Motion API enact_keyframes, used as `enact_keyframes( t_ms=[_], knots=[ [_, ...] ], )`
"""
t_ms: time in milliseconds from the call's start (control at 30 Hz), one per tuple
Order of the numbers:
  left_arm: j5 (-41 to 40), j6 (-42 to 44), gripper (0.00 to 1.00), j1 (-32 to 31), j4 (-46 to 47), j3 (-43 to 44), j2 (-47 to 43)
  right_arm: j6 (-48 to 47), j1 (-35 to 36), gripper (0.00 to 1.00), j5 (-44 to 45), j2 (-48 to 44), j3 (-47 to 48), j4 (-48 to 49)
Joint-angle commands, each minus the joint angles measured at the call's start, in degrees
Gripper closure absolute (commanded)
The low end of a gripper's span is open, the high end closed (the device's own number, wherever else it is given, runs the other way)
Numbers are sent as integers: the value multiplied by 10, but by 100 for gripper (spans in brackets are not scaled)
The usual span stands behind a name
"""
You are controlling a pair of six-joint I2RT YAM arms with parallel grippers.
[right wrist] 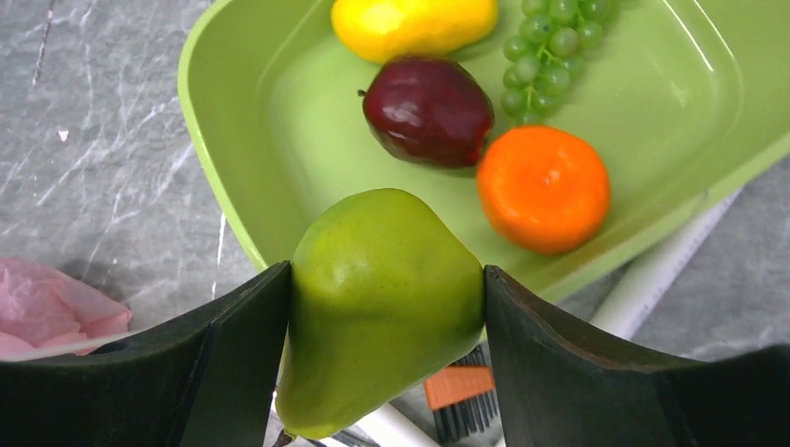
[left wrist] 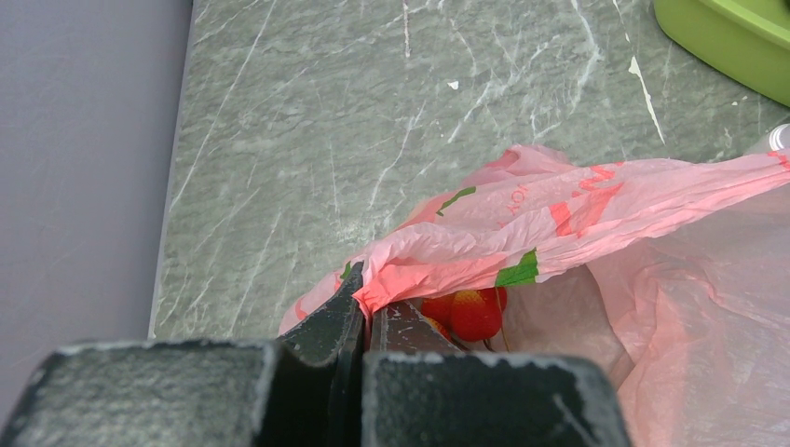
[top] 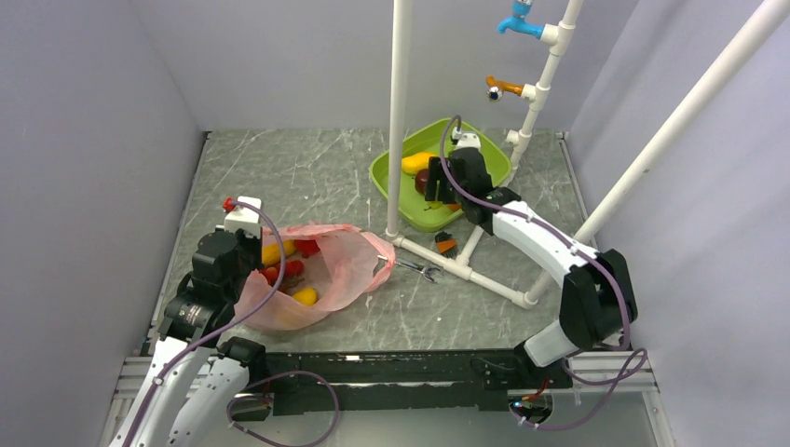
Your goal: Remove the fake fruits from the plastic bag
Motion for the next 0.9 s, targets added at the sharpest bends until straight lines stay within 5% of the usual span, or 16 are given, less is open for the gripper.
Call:
enact_keyframes(
  t_ms=[0, 167, 400, 667, 733, 867],
  knots=[
    [7, 4, 100, -1, 24, 1, -3, -11, -7, 82, 3, 57, 71, -9],
    [6, 5, 100, -1, 25, 1, 0, -12, -19, 73, -19, 134, 130, -42],
    [6, 5, 100, -1, 25, 1, 3, -23, -27, 36, -28, 190, 167, -45],
    [10, 5, 100, -1, 24, 2, 6, -23, -30, 14, -35, 184, 171, -63],
    [9, 5, 100, -1, 24, 1, 4, -23, -30, 2, -39, 160, 145, -52],
    [10, 4, 100, -1, 24, 2, 2, -12, -30, 2, -41, 109, 104, -59]
  ],
)
